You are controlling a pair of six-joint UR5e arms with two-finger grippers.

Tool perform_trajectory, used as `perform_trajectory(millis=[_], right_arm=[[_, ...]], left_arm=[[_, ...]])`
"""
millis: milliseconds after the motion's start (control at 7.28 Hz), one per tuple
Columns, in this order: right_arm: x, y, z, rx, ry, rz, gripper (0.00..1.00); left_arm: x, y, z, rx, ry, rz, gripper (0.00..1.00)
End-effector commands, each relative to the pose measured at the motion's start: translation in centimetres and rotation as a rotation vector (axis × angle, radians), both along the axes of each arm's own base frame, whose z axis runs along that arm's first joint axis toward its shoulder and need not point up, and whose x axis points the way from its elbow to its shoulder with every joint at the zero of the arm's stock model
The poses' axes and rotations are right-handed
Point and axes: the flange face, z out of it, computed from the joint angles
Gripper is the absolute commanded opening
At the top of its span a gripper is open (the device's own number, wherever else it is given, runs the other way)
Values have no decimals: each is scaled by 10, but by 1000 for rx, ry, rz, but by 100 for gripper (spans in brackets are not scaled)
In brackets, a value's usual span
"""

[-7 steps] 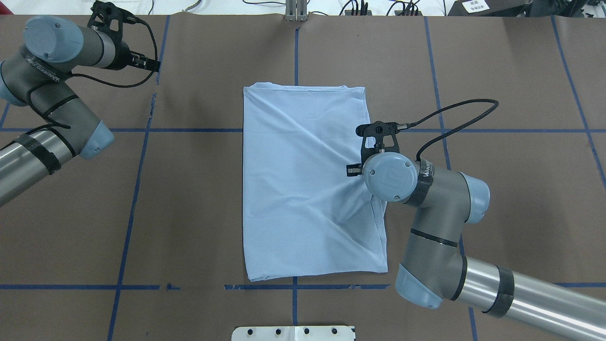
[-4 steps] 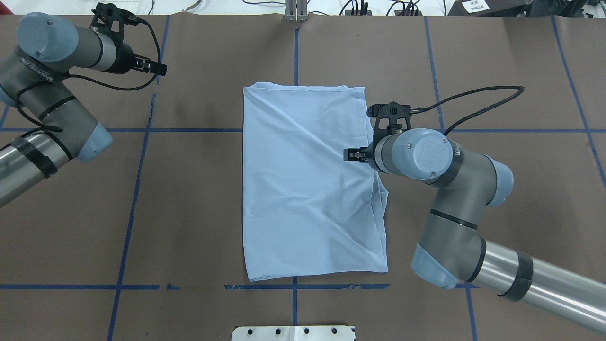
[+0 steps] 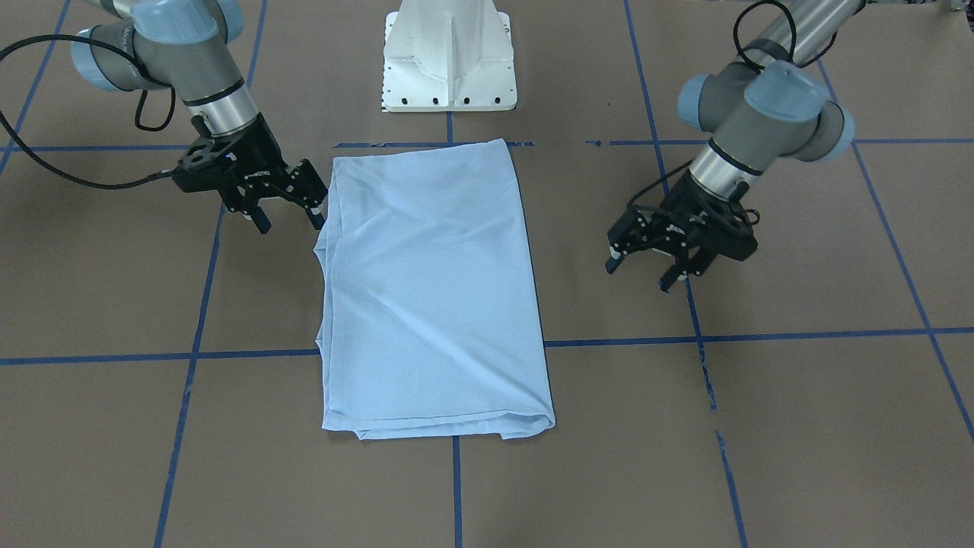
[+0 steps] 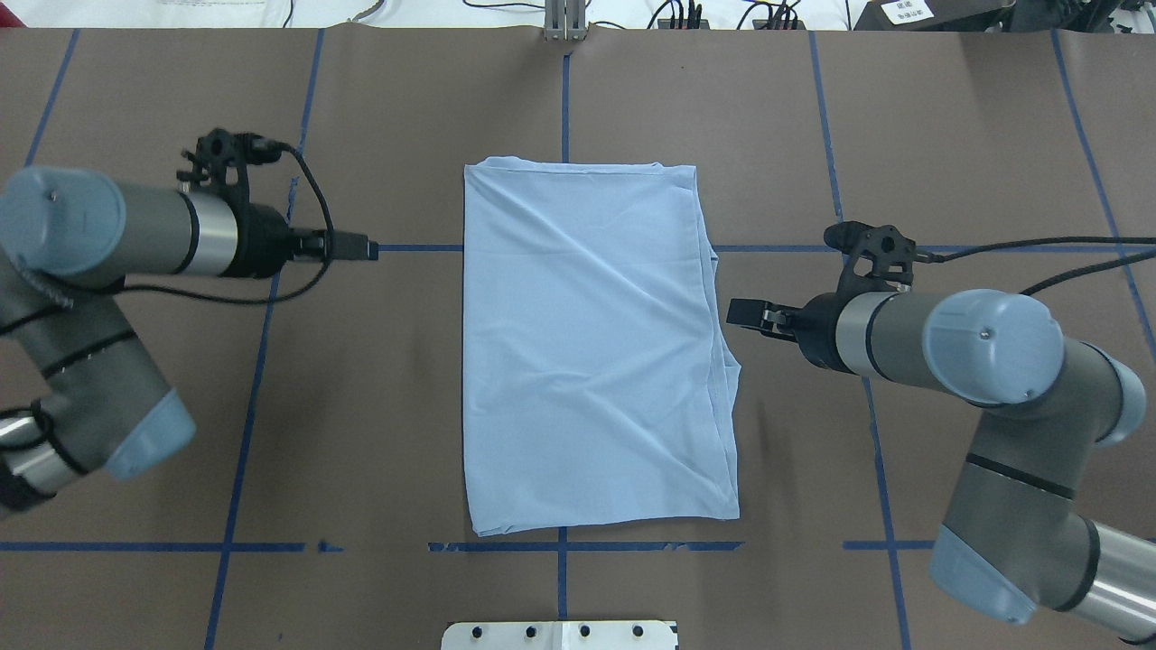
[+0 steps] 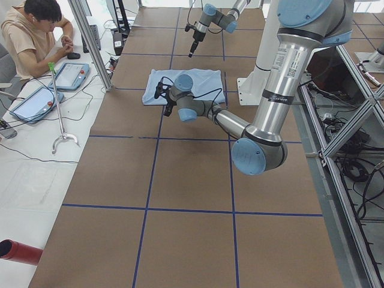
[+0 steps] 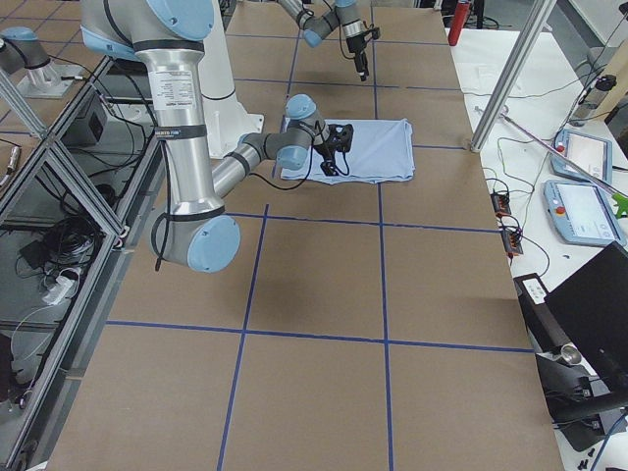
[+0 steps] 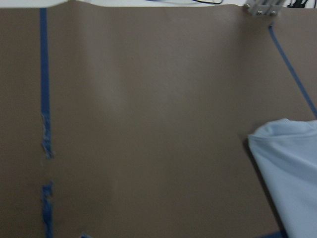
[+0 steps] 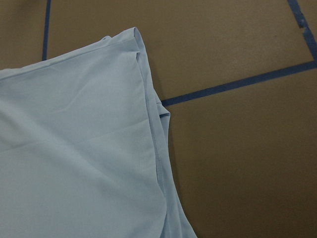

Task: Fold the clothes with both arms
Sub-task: 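Lower both grippers to the shirt's edge nearest the robot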

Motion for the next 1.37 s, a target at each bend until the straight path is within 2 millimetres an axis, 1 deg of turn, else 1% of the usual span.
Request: perform_trajectory(millis=[0, 137, 275, 412, 550, 687, 825, 962, 1100, 1237], right_arm=[[9, 30, 12, -87, -114, 60, 100], [-5, 44, 11, -94, -128, 130, 100], [-16, 54, 12, -96, -125, 176, 100], [-18, 55, 15, -110, -127, 187, 100], [-19, 54, 18, -109, -121, 192, 100], [-21, 55, 18, -108, -119, 193, 100], [-22, 56, 20, -104, -115, 199, 100], [-25, 57, 20, -101, -113, 197, 100], [-25, 58, 20, -100, -112, 197, 100], [-27, 58, 22, -101, -109, 196, 100]], left_arm=[[29, 125, -26, -157, 125, 15, 100], [55, 161, -29, -241, 149, -4, 100], [79, 187, -31, -321, 130, -40, 97], [106, 204, -45, -419, 130, -98, 76], [132, 219, -59, -472, 83, -100, 62], [144, 224, -68, -502, 83, -102, 61], [152, 231, -63, -517, 73, -95, 61], [167, 230, -60, -521, 58, -97, 61], [178, 229, -61, -522, 54, -98, 61], [179, 229, -63, -521, 56, -96, 61]])
